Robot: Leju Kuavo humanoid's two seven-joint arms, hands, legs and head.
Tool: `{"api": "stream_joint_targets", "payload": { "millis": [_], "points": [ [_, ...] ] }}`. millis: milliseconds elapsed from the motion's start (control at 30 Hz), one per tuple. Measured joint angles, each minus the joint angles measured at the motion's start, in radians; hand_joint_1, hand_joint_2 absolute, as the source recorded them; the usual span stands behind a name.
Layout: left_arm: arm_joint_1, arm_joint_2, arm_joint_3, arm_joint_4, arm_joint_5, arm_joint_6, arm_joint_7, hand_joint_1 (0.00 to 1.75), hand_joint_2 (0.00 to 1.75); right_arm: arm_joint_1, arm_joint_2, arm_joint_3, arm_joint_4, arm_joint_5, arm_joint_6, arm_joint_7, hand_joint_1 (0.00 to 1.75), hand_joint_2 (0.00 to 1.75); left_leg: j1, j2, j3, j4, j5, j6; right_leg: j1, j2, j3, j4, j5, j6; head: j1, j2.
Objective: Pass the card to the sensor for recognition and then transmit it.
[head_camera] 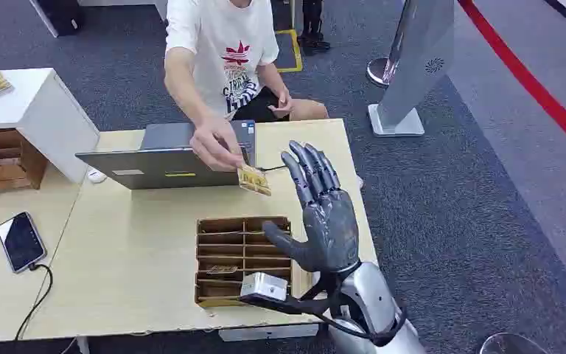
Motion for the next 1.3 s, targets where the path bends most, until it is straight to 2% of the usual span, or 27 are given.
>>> {"api": "stream_joint_targets", "payload": {
  "millis": [433, 600, 633, 667, 700, 733, 833, 933, 1100, 1300],
  "points": [
    [-0.001, 0.0, -0.008, 0.0, -0.007, -0.002, 0.003, 0.0, 0.0, -0.049, 0.032, 0.0, 0.037, 0.013, 0.002, 0.01, 0.0, 1.75, 0.0, 0.0, 0.0, 0.0, 0.0, 0.0, 0.0, 0.0, 0.0, 0.0, 0.0, 0.0, 0.0, 0.0],
    [-0.006, 0.0, -0.008, 0.0, -0.017, -0.008, 0.003, 0.0, 0.0, -0.081, 0.047, 0.0, 0.056, 0.022, 0.026, 0.025, 0.0, 1.75, 0.0, 0.0, 0.0, 0.0, 0.0, 0.0, 0.0, 0.0, 0.0, 0.0, 0.0, 0.0, 0.0, 0.0],
    [-0.006, 0.0, -0.008, 0.0, -0.017, -0.009, 0.003, 0.0, 0.0, -0.086, 0.05, 0.0, 0.059, 0.023, 0.028, 0.027, 0.07, 1.75, 0.0, 0.0, 0.0, 0.0, 0.0, 0.0, 0.0, 0.0, 0.0, 0.0, 0.0, 0.0, 0.0, 0.0],
    [-0.007, 0.0, -0.008, 0.0, -0.018, -0.009, 0.003, 0.0, 0.0, -0.091, 0.053, 0.0, 0.063, 0.023, 0.033, 0.028, 0.37, 1.75, 0.0, 0.0, 0.0, 0.0, 0.0, 0.0, 0.0, 0.0, 0.0, 0.0, 0.0, 0.0, 0.0, 0.0],
    [-0.008, 0.0, -0.009, 0.0, -0.018, -0.009, 0.003, 0.0, 0.0, -0.095, 0.056, 0.0, 0.067, 0.022, 0.038, 0.028, 0.91, 1.75, 0.0, 0.0, 0.0, 0.0, 0.0, 0.0, 0.0, 0.0, 0.0, 0.0, 0.0, 0.0, 0.0, 0.0],
    [-0.008, 0.0, -0.009, 0.0, -0.018, -0.009, 0.003, 0.0, 0.0, -0.099, 0.059, 0.0, 0.072, 0.022, 0.038, 0.03, 1.31, 1.75, 0.0, 0.0, 0.0, 0.0, 0.0, 0.0, 0.0, 0.0, 0.0, 0.0, 0.0, 0.0, 0.0, 0.0],
    [-0.01, 0.0, -0.009, 0.0, -0.019, -0.01, 0.004, 0.0, 0.0, -0.107, 0.063, 0.001, 0.085, 0.022, 0.041, 0.032, 1.29, 1.75, 0.0, 0.0, 0.0, 0.0, 0.0, 0.0, 0.0, 0.0, 0.0, 0.0, 0.0, 0.0, 0.0, 0.0],
    [-0.011, 0.0, -0.009, 0.0, -0.021, -0.01, 0.005, 0.0, 0.0, -0.108, 0.063, 0.001, 0.097, 0.021, 0.042, 0.034, 1.34, 1.75, 0.0, 0.0, 0.0, 0.0, 0.0, 0.0, 0.0, 0.0, 0.0, 0.0, 0.0, 0.0, 0.0, 0.0],
    [-0.011, 0.0, -0.009, 0.0, -0.022, -0.01, 0.005, 0.0, 0.0, -0.108, 0.064, 0.001, 0.11, 0.019, 0.05, 0.035, 1.55, 1.75, 0.0, 0.0, 0.0, 0.0, 0.0, 0.0, 0.0, 0.0, 0.0, 0.0, 0.0, 0.0, 0.0, 0.0],
    [-0.011, 0.0, -0.009, 0.0, -0.023, -0.009, 0.006, 0.0, 0.0, -0.11, 0.07, 0.001, 0.117, 0.014, 0.059, 0.035, 1.57, 1.75, 0.0, 0.0, 0.0, 0.0, 0.0, 0.0, 0.0, 0.0, 0.0, 0.0, 0.0, 0.0, 0.0, 0.0]
  ]
}}
